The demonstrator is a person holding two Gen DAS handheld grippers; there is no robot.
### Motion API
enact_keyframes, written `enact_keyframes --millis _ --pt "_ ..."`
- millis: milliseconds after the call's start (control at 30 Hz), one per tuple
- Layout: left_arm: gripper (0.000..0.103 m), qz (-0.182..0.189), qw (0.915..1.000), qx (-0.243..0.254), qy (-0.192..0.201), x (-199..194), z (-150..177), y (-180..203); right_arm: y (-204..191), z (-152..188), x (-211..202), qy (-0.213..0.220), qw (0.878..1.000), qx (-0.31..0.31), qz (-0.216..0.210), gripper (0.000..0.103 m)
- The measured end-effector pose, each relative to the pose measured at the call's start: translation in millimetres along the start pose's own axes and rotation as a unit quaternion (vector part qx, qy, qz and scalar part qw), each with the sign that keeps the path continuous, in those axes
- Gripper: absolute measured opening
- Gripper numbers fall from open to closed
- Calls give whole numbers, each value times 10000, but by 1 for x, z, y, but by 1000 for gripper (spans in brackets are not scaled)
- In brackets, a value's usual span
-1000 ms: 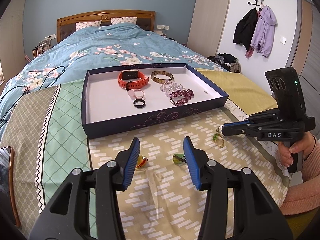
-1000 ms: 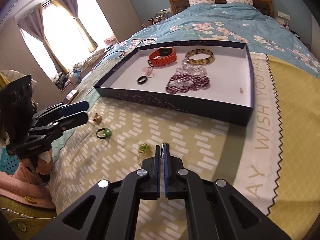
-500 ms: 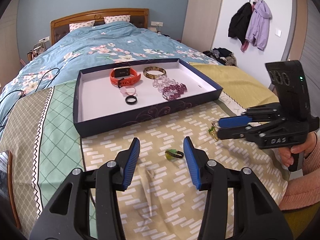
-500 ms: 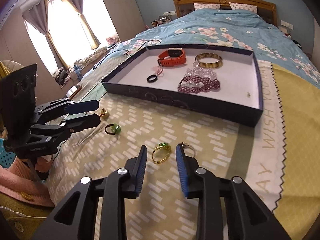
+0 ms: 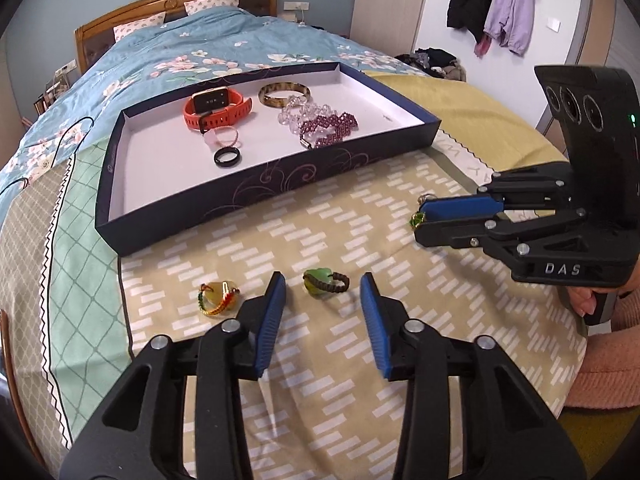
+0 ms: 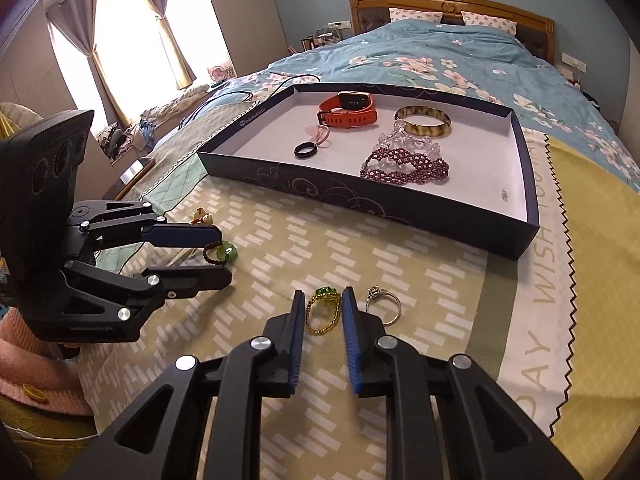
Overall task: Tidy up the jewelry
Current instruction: 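Grasp the gold green-stone ring with the right tool while the left tool grasps the green ring, then carry both rings over the white box with both tools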
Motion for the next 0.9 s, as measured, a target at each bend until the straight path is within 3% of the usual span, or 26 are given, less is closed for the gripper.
enact_keyframes --millis 100,167,433,900 --pt "34 -10 10000 -28 -10 1 -1 -1 0 0 0 3 10000 -13 24 12" --pt "23 -8 10000 -68 -8 2 -1 -2 -1 0 -1 16 10000 -13 25 11" --pt "23 -11 9997 -177 182 -7 -3 -3 -1 -4 -9 168 9999 8 1 11" --pt "23 -191 9947 -333 952 -50 -31 -11 3 -29 -34 737 9972 85 -6 11"
Point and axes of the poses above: each gripper's, at about its wrist camera, not at the fingertips, and x roughly the way its jaws point, y to its right, z to its underside, the point moved 8 cm from there along x, roughly the way its jaws point, and after that the axes turned 10 degrees about -y, right-handed, at the moved point
